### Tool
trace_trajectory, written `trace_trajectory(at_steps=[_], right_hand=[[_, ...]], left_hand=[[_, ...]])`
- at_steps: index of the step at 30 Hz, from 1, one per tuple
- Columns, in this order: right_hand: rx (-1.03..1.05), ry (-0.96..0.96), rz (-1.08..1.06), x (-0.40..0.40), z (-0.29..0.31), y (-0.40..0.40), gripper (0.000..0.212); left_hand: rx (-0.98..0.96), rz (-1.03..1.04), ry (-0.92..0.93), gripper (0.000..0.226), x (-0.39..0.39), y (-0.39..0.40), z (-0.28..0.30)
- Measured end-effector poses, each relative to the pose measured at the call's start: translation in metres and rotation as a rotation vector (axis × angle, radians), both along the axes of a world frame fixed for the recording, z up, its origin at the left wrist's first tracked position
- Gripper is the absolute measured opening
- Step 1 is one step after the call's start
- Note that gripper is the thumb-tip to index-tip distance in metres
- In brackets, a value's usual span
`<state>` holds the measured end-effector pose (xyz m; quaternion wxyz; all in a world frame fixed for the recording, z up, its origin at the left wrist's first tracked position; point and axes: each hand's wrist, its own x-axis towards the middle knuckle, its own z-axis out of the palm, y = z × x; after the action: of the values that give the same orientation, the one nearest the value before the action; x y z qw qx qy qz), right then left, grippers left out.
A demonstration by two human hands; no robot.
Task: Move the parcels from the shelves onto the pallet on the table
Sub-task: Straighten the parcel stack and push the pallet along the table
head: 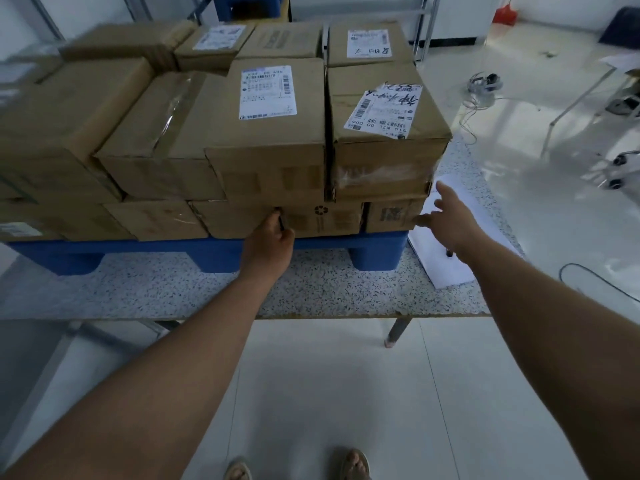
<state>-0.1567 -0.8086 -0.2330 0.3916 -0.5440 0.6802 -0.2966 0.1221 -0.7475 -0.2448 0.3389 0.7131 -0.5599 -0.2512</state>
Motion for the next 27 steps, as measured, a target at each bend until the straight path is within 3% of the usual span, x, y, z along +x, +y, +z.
trace_trajectory(at_steps=[8, 15, 19, 21, 25, 27], right_hand=[[-0.020, -0.210, 0.124, 0.009, -0.002, -0.009, 0.057], [-0.022, -0.186, 0.161, 0.011, -0.007, -0.006, 0.056], [-0.045, -0.123, 0.221, 0.005, 0.001, -0.008, 0.064], [-0.077, -0.107, 0.233, -0.001, 0.012, -0.006, 0.067], [-0.134, -0.138, 0.279, -0.018, 0.034, 0.002, 0.085], [-0.160, -0.164, 0.289, -0.021, 0.043, 0.006, 0.086]], left_hand=[[0.081, -0.050, 0.076, 0.042, 0.000, -0.008, -0.001], [0.121, -0.039, 0.181, 0.037, 0.001, -0.010, 0.005], [0.145, -0.089, 0.057, 0.026, 0.002, 0.003, 0.019], [0.048, -0.116, -0.085, 0.023, 0.002, 0.020, 0.031], [-0.509, -0.113, -0.478, 0.038, 0.010, 0.036, 0.054], [-0.653, -0.090, -0.623, 0.050, 0.017, 0.027, 0.063]])
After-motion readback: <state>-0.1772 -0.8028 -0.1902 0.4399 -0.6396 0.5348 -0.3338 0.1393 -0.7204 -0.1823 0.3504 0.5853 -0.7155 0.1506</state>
